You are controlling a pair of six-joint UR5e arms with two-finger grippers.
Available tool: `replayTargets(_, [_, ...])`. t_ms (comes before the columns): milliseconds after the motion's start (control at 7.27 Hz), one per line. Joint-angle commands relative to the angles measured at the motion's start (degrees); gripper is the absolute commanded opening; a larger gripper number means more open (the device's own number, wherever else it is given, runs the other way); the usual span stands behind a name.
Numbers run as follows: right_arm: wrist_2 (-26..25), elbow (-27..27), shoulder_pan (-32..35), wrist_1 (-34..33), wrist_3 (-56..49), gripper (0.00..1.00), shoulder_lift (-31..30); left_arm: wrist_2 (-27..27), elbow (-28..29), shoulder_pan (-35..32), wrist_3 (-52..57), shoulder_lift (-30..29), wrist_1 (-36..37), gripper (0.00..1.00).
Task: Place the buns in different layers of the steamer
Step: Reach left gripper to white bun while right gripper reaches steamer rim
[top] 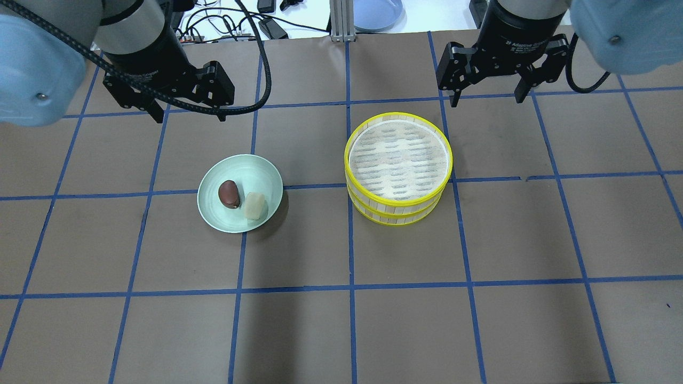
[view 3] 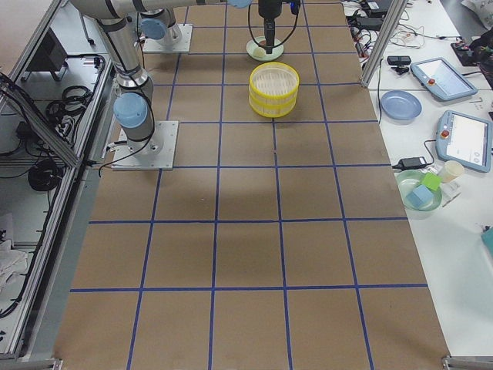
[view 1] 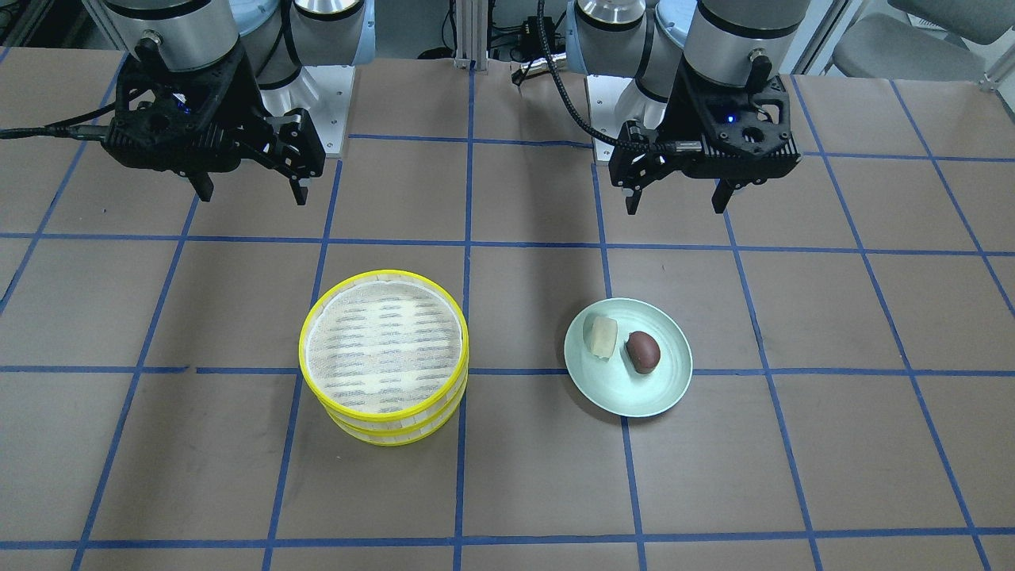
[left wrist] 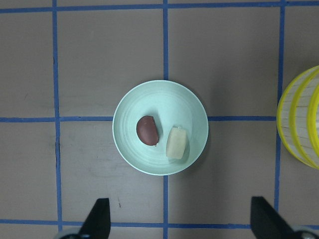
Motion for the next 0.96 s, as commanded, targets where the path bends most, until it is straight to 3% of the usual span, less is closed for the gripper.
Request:
replayTargets(0, [0.0,1.0,0.0,0.7,-0.2,1.0,0.6,-0.4,-8.6,0.3,-1.1,-2.2,6.1,1.0])
replayTargets(138, [0.1,3.0,-0.1,-0.5,-0.1,1.0,2.3,-4.3,-11.6,0.2,-2.5,-5.8,13.6,1.0])
replayTargets(275, [0.2,5.7,-0.1,-1.6,0.0,1.0,4.5,-4.7,-13.0,0.3,-2.2,-9.9,16.0,1.0])
replayTargets(688, [0.3,9.0,-0.1,-15.9,0.0,1.0,17.0,-5.0,-13.4,0.3,-2.1,-16.7,18.4,0.98])
replayTargets(826, [0.3,9.0,-0.1,-17.2,0.0,0.94,18.7,-5.3,-13.5,0.2,-2.1,-18.2,18.7,0.98])
